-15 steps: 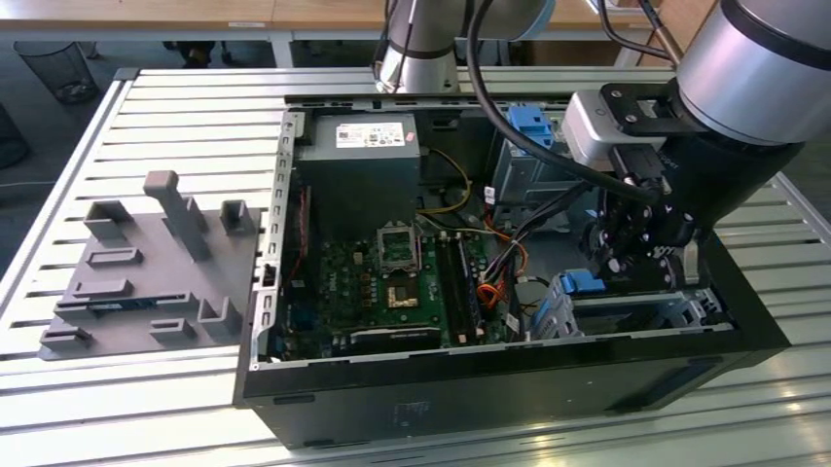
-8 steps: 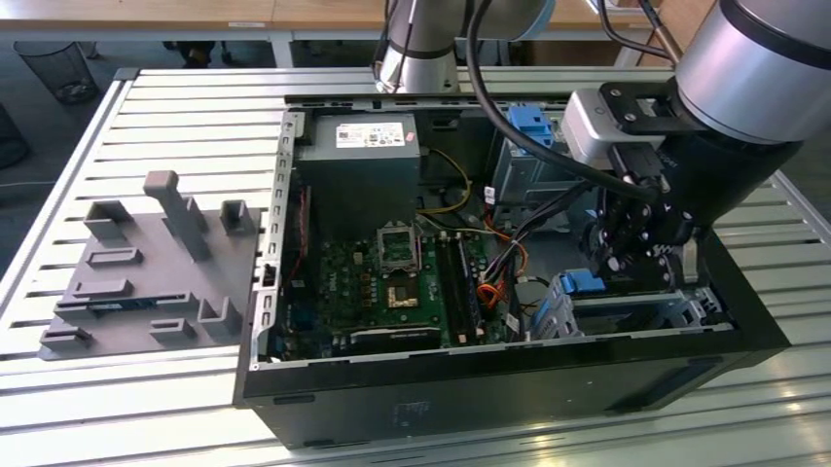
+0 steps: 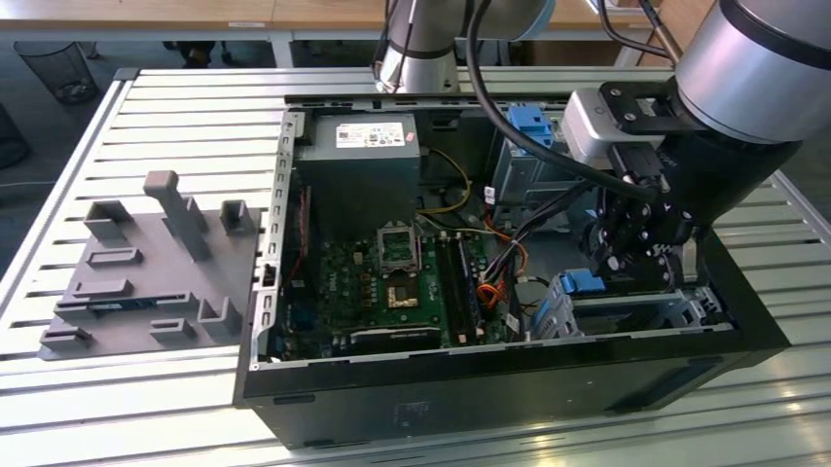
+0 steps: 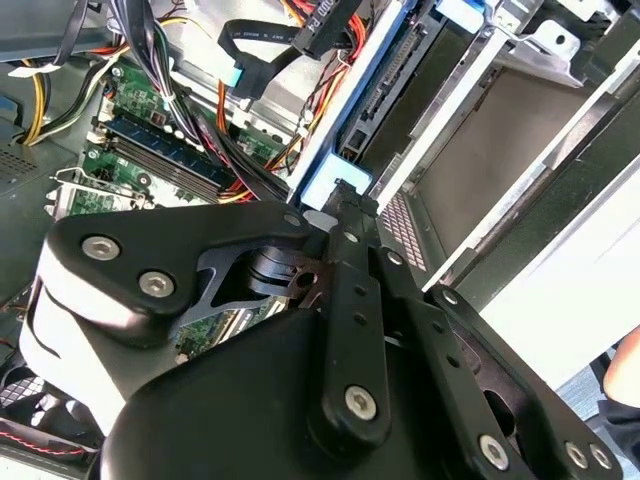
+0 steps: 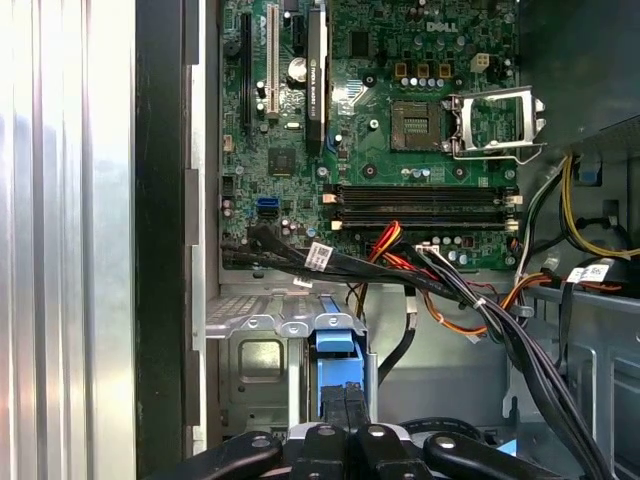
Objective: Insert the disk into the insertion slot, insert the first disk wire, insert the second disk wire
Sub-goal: 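Insert the disk into the insertion slot, then insert the first disk wire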
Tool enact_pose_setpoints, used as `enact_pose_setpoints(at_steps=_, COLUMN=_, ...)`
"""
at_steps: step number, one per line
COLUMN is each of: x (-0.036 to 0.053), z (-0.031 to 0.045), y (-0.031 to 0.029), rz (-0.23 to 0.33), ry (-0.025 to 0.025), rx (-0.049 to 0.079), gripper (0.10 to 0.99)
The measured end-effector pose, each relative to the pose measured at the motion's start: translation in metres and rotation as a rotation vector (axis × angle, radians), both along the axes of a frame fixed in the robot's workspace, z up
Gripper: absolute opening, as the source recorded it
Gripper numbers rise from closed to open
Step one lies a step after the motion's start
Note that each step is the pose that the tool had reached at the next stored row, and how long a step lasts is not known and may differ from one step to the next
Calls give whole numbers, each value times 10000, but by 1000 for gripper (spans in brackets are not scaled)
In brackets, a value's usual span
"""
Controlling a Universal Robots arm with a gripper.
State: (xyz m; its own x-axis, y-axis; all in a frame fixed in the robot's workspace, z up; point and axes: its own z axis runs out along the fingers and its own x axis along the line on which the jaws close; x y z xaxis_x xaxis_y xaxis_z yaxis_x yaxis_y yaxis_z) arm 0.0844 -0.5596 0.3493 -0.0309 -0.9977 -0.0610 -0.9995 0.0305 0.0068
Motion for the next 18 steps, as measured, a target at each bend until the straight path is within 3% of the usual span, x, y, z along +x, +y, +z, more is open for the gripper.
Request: enact_pose_setpoints(at_steps=18, x=120, z=0, y=0, rz=1, ry=0, rx=1, gripper=106)
